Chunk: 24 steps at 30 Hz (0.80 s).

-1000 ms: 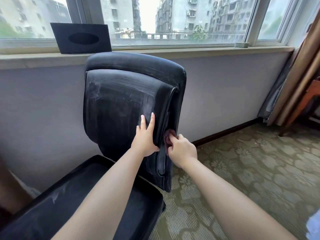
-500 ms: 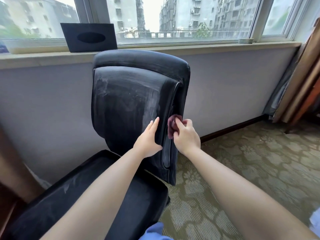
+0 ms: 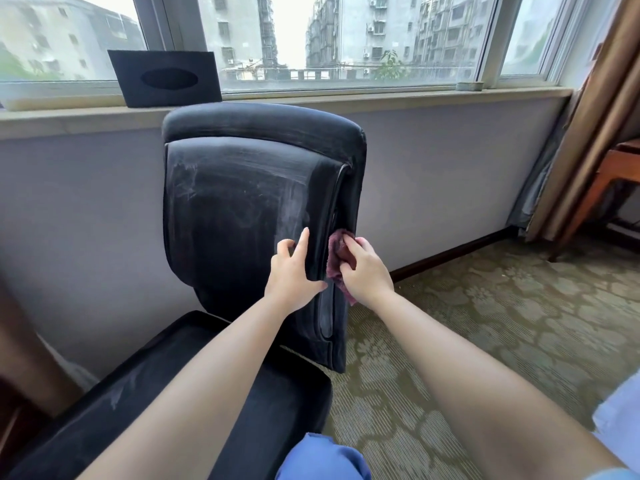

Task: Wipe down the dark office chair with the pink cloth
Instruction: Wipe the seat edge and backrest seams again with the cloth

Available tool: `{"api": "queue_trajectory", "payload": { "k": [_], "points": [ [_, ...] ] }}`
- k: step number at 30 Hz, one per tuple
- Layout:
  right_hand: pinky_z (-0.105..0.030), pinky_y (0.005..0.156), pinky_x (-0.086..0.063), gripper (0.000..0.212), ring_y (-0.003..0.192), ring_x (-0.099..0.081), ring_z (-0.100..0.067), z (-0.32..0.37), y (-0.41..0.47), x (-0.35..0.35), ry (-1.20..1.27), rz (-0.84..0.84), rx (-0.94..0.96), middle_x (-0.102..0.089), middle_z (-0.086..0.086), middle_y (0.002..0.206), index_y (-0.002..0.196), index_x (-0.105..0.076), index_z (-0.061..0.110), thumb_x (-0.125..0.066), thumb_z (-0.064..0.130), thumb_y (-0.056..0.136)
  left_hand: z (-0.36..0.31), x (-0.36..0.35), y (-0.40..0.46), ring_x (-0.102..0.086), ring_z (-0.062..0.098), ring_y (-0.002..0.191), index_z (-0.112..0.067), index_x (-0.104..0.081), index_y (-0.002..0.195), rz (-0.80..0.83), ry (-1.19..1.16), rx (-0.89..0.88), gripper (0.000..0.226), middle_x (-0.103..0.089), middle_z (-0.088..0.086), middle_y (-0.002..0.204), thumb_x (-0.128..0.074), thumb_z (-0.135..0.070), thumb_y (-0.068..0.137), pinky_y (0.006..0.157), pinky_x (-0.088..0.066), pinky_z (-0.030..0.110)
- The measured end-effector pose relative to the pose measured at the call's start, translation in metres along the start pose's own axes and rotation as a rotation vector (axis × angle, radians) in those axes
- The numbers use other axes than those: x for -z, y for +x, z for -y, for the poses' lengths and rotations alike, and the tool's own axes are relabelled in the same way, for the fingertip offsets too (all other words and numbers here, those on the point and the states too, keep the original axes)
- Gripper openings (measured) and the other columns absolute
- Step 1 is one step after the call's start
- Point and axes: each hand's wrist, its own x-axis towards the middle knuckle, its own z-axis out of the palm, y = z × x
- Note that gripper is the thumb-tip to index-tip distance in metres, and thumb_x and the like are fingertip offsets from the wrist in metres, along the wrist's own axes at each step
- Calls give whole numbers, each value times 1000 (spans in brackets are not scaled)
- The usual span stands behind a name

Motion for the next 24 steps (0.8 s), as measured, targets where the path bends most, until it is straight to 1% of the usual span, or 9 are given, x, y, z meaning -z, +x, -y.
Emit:
{"api": "queue_trajectory", "payload": {
  "k": [4,7,11,14,17,19,21,22,24],
  "points": [
    [-36,93,-47,54,117,-50,-21,-2,-3,9,22,11,-7,-38,4,141,143,-34,29,-46,17,92,-7,3,-4,-27,21,130,-37,-3,150,43,12,19,101,-10,-2,150,-74,-24,79,93,-47,36],
    [-36,93,-46,54,117,-50,-21,-3,-10,13,36,3,-7,-39,3,141,143,-34,29,-47,17,92,-11,5,-7,-29,21,127,-37,-4,150,55,18,21,96,-10,-4,150,-67,-14,81,90,-46,33],
    [-34,87,-49,52,108,-55,-20,-9,-22,27,54,-10,-10,-41,7,134,139,-39,31,-48,15,90,-22,8,-19,-35,19,112,-39,-9,148,28,21,19,90,-20,-5,137,-61,-8,81,81,-51,35],
    [-34,83,-50,50,105,-55,-20,-14,-36,31,31,-31,10,-37,8,135,139,-40,29,-48,16,91,-29,5,-30,-36,17,110,-38,-12,146,-6,20,8,86,-21,-4,132,-63,-11,82,74,-52,34],
    [-32,80,-49,44,99,-55,-20,-12,-45,32,27,-159,60,-35,2,134,137,-45,23,-50,18,93,-33,-1,-39,-28,18,121,-39,-10,147,-36,48,26,87,-15,-3,140,-63,-13,83,70,-49,31],
    [-32,78,-49,41,93,-55,-22,-6,-45,33,59,-290,72,-38,-5,126,135,-48,17,-51,19,94,-35,-3,-43,-16,18,132,-41,-9,148,-45,72,32,88,-3,-6,149,-62,-11,84,73,-45,29],
    [-33,76,-49,39,88,-56,-24,2,-40,34,68,-377,85,-40,-8,121,133,-50,13,-51,20,94,-36,-3,-44,-4,17,139,-40,-11,149,-42,91,3,87,7,-9,154,-59,-7,85,77,-43,27],
    [-34,76,-50,38,88,-56,-25,6,-35,35,63,-404,98,-41,-9,120,133,-50,12,-49,20,95,-36,-3,-44,0,16,141,-39,-12,149,-40,101,-24,86,8,-9,156,-56,-4,85,79,-42,26],
    [-38,78,-51,39,93,-57,-28,12,-26,36,57,-438,147,-44,-10,121,134,-48,11,-47,19,96,-37,-1,-42,1,14,144,-34,-12,150,-42,99,-87,84,4,-9,158,-52,1,85,87,-36,22]
  ]
}}
